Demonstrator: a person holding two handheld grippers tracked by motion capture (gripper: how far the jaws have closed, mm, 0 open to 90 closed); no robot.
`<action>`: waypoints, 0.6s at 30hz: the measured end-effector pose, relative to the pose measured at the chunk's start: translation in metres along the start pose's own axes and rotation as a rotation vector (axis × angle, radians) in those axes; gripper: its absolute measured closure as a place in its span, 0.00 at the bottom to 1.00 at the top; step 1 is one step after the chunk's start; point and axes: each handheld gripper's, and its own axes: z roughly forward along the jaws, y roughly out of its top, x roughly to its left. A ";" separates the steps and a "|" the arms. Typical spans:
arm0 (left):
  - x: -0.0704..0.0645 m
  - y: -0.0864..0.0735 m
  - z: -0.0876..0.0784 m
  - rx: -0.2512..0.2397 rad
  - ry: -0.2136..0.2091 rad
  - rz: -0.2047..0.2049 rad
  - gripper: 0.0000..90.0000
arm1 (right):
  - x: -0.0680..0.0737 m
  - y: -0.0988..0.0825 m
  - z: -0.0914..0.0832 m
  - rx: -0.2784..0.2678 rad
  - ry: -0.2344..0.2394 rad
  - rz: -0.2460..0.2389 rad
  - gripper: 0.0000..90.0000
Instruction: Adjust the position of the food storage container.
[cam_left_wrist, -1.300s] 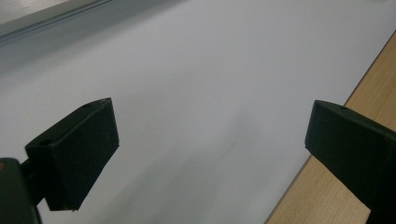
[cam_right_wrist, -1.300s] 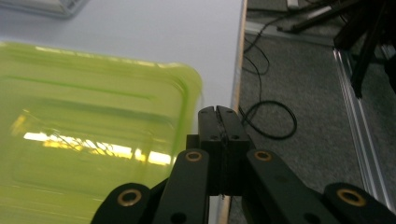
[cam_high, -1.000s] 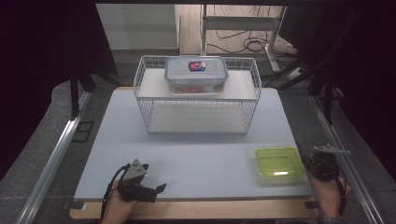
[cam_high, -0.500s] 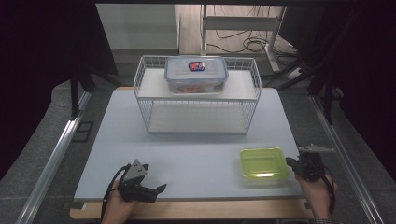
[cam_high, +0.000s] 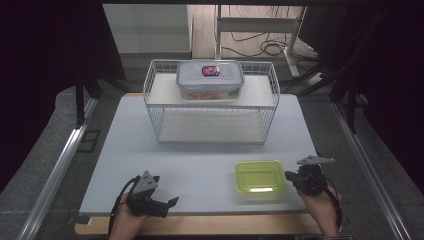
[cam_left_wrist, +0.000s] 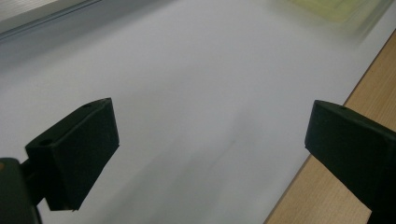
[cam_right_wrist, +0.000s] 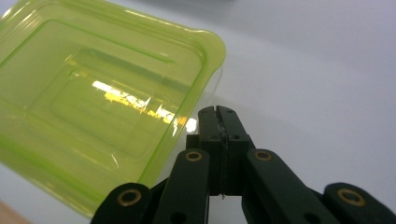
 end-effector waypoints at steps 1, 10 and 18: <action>0.000 0.000 0.000 0.000 -0.001 0.000 0.03 | 0.005 0.001 0.001 0.001 0.012 -0.005 0.99; 0.000 0.000 0.001 0.005 -0.002 0.002 0.03 | 0.041 0.013 0.016 -0.003 0.090 -0.082 0.99; 0.000 0.000 0.001 0.008 0.001 -0.001 0.03 | 0.066 0.022 0.027 -0.021 0.147 -0.122 0.99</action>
